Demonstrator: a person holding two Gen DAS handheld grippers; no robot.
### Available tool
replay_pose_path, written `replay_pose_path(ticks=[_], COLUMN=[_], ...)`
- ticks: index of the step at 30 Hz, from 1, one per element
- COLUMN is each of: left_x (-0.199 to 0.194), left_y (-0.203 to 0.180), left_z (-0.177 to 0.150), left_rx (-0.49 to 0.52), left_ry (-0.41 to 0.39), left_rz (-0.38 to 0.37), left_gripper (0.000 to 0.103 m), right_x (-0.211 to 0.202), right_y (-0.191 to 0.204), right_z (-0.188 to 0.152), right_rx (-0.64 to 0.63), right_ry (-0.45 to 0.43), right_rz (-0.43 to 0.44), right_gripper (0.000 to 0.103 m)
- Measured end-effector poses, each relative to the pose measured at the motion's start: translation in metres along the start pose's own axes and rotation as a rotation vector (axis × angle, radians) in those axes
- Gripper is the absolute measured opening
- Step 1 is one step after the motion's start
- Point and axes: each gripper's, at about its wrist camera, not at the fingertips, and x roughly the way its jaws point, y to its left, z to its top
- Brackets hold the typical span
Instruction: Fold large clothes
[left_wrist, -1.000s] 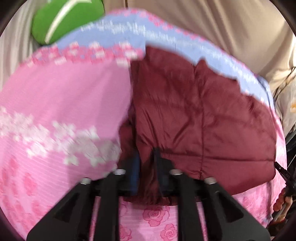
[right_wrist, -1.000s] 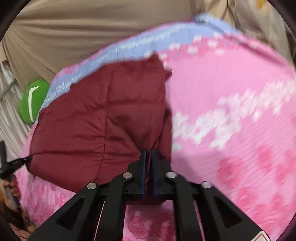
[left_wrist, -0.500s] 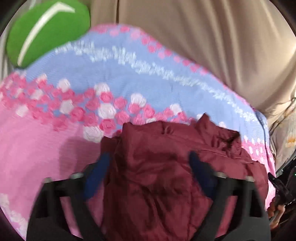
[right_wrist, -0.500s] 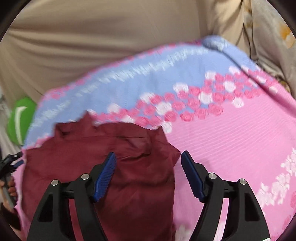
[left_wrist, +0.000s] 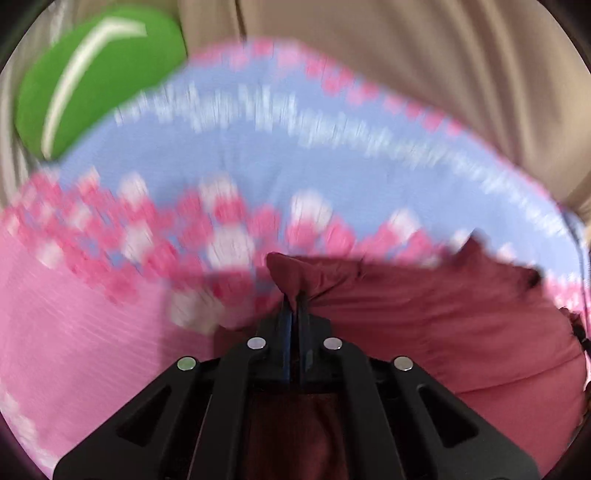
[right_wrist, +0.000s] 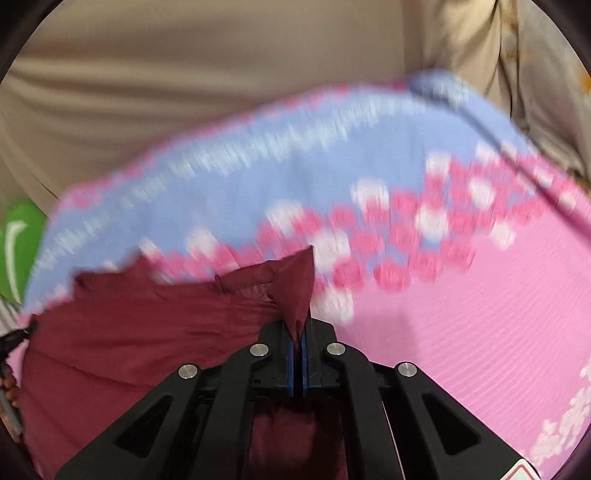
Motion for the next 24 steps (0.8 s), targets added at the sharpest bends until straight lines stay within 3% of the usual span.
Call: replay_pose_path(ticks=[1, 3, 6, 8, 10, 12, 14, 15, 18, 21, 24], left_x=[0.008, 0.004, -0.023, -0.064, -0.097, -0.131, -0.146, -0.147, -0.13, -0.099, -0.084], left_y=[0.0, -0.004, -0.001, -0.003, -0.017, -0.052, -0.097, -0.116, -0.161, -0.159, -0.122], left_z=[-0.004, -0.004, -0.004, -0.006, -0.011, -0.023, -0.044, -0.056, -0.094, -0.115, -0.119], left_rx=[-0.004, 0.02, 0.012, 0.01, 0.052, 0.159, 0.298, 0.353, 0.48, 0.483, 0.408], left_ry=[-0.011, -0.026, -0.06, -0.149, -0.214, -0.245, -0.225, -0.206, -0.121, -0.039, -0.026], left_rz=[0.008, 0.035, 0.063, 0.063, 0.041, -0.061, -0.178, -0.214, -0.266, -0.225, -0.194], left_gripper=[0.001, 0.003, 0.005, 0.007, 0.009, 0.012, 0.028, 0.031, 0.032, 0.032, 0.031], right_x=[0.016, 0.011, -0.023, -0.056, -0.085, -0.106, -0.111, -0.11, -0.102, -0.091, -0.083], right_y=[-0.003, -0.009, -0.011, -0.007, 0.012, 0.055, 0.103, 0.126, 0.186, 0.193, 0.135], right_z=[-0.005, -0.003, 0.002, 0.001, -0.001, -0.014, -0.034, -0.046, -0.092, -0.125, -0.123], right_rx=[0.007, 0.039, 0.041, 0.04, -0.001, -0.098, -0.21, -0.261, -0.411, -0.49, -0.365], right_ry=[0.046, 0.037, -0.033, -0.108, -0.144, -0.138, -0.097, -0.068, 0.036, 0.071, 0.078], right_rz=[0.009, 0.016, -0.052, -0.045, 0.017, 0.142, 0.259, 0.318, 0.441, 0.384, 0.299], right_gripper=[0.003, 0.004, 0.015, 0.018, 0.018, 0.018, 0.018, 0.018, 0.017, 0.01, 0.002])
